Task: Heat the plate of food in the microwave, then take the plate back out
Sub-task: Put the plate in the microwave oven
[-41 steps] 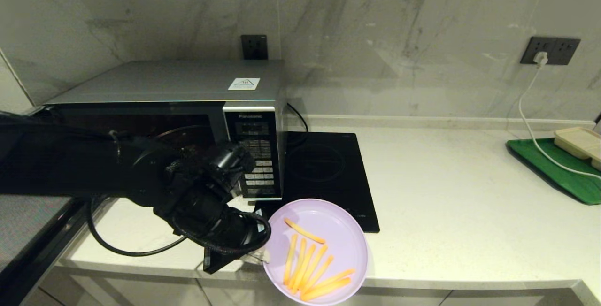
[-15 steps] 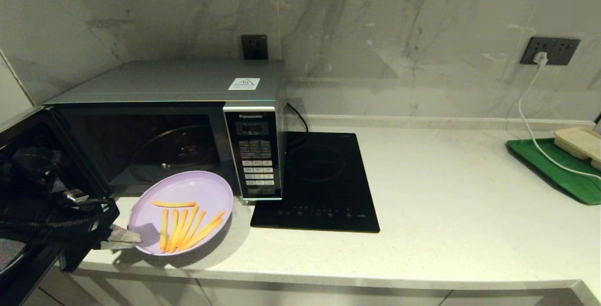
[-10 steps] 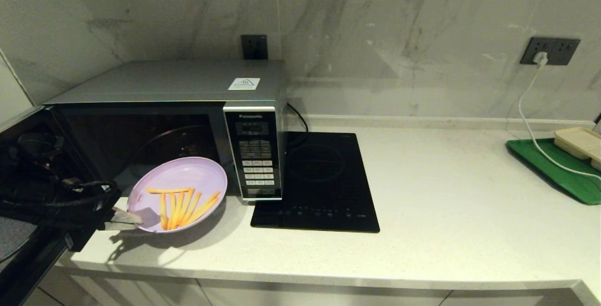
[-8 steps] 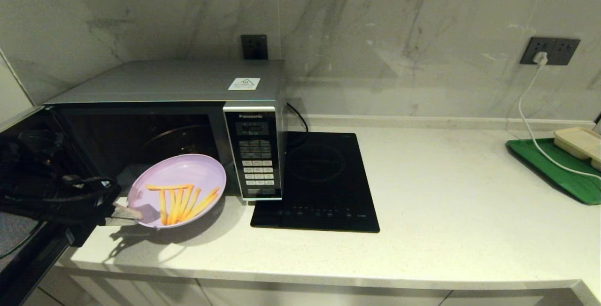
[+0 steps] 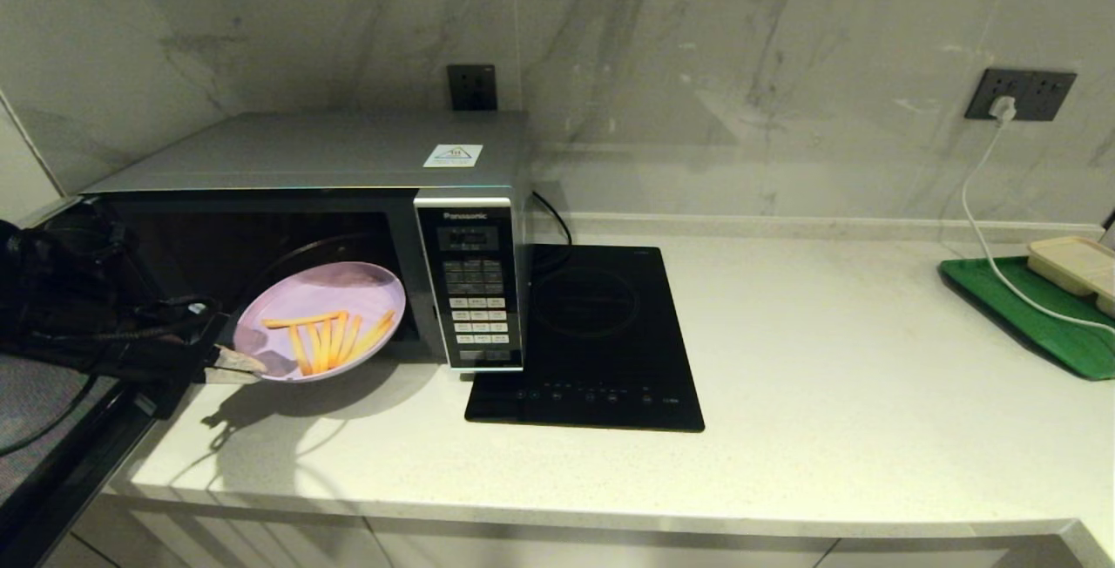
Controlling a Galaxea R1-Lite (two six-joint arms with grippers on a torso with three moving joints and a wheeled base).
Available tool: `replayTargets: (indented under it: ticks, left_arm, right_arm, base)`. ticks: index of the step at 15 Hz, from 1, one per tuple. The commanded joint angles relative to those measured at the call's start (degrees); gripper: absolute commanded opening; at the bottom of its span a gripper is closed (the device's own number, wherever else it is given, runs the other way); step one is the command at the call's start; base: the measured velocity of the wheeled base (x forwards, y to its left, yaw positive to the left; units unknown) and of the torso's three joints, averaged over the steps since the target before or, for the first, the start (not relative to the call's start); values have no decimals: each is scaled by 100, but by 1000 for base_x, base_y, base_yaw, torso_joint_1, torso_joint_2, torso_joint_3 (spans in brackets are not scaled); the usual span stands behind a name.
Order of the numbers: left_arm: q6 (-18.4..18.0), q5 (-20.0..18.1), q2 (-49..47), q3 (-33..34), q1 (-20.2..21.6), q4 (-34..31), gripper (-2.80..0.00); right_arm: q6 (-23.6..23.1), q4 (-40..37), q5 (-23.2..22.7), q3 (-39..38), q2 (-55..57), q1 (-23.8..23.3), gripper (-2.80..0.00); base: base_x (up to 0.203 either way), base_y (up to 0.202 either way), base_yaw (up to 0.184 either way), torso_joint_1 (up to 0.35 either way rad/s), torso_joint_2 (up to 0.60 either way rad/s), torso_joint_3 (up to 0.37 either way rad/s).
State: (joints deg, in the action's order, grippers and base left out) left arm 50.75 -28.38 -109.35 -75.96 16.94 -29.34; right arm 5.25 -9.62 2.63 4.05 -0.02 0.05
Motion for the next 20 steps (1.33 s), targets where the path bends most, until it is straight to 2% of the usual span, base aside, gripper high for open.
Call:
replayTargets:
  ticks: [1, 8, 12, 14, 17, 20]
  left_arm:
    - [202, -10, -330, -285, 2, -19, -280]
    - [950, -7, -470, -549, -9, 21, -280]
    - [1568, 65, -465, -560, -15, 506, -280]
    - [1901, 350, -509, -564, -23, 841, -280]
    - [2166, 1084, -665, -571, -180, 1238, -280]
    - [2477, 1221, -816, -722, -345, 1282, -280]
  right_arm:
    - [2, -5, 0, 0, 2, 4, -280]
    - [2, -5, 0, 0, 2, 4, -280]
    - [2, -5, 0, 0, 2, -5, -280]
    - [2, -5, 0, 0, 2, -3, -280]
    - [2, -5, 0, 0, 2, 4, -280]
    - [2, -5, 0, 0, 2, 4, -280]
  base:
    - [0, 0, 0, 0, 0, 0]
    - [0, 0, 0, 0, 0, 0]
    - [0, 0, 0, 0, 0, 0]
    - [0, 0, 0, 0, 0, 0]
    - [0, 0, 0, 0, 0, 0]
    - [0, 0, 0, 0, 0, 0]
